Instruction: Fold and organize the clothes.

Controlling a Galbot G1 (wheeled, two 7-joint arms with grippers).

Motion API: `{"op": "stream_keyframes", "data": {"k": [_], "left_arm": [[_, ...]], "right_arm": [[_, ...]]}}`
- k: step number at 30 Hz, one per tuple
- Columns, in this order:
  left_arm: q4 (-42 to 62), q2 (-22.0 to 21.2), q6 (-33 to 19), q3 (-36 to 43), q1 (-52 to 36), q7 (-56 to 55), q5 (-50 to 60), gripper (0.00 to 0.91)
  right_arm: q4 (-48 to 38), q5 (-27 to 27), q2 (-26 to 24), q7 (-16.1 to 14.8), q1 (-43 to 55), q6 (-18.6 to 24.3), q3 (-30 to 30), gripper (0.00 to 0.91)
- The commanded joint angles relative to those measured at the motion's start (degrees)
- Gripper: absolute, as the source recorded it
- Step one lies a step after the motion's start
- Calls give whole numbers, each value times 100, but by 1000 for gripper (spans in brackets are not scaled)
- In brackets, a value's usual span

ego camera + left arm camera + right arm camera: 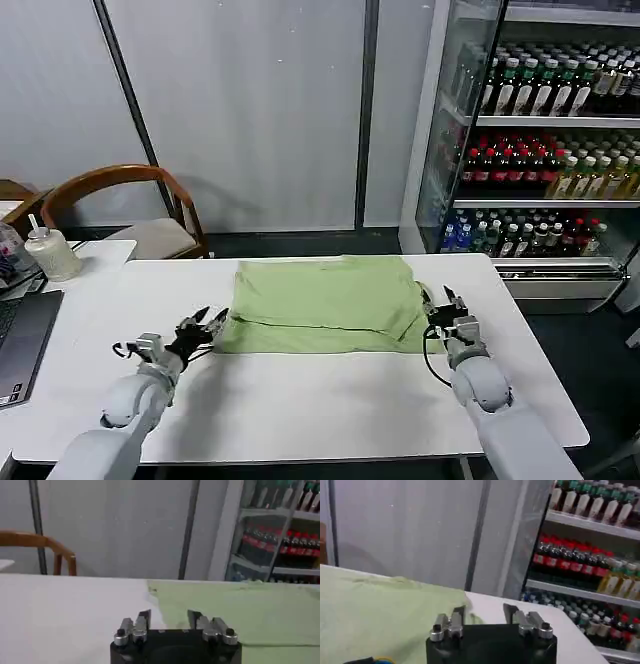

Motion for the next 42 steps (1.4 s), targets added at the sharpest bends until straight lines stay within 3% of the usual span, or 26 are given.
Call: {"op": "stream_keyframes", "data": {"k": [1,6,7,8,9,10,13,20,35,42], "left_arm": [[-1153,170,569,33,1037,-412,667,907],[-899,35,720,127,859,-628,698,907],[-862,36,729,144,811,-628,695,907],[-804,33,749,154,777,-622,705,756],[-754,25,768,151,740,-614,707,302],[-678,6,786,144,717,-626,715,20],[-576,-11,907,136,668,-630,635,20],[-572,-61,938,270,641,-601,547,20],[-526,-83,1062,378,666,-273,724,10],[-1202,7,987,32,1383,-160,918,10]], "right_arm": [[908,255,-164,138,-1130,-125,206,907],[684,272,-18,239,-1121,-207,144,907],[647,263,-6,248,-1113,-245,145,796],[596,242,-1,248,-1101,-324,149,0],[542,236,-2,241,-1080,-392,150,0],[490,226,-7,178,-1070,-442,155,0],[440,251,-22,-15,-1065,-435,175,0],[481,574,51,20,-1014,-579,206,0],[469,507,127,-39,-984,-571,186,0],[1380,257,73,-38,-1739,-643,429,0]]}}
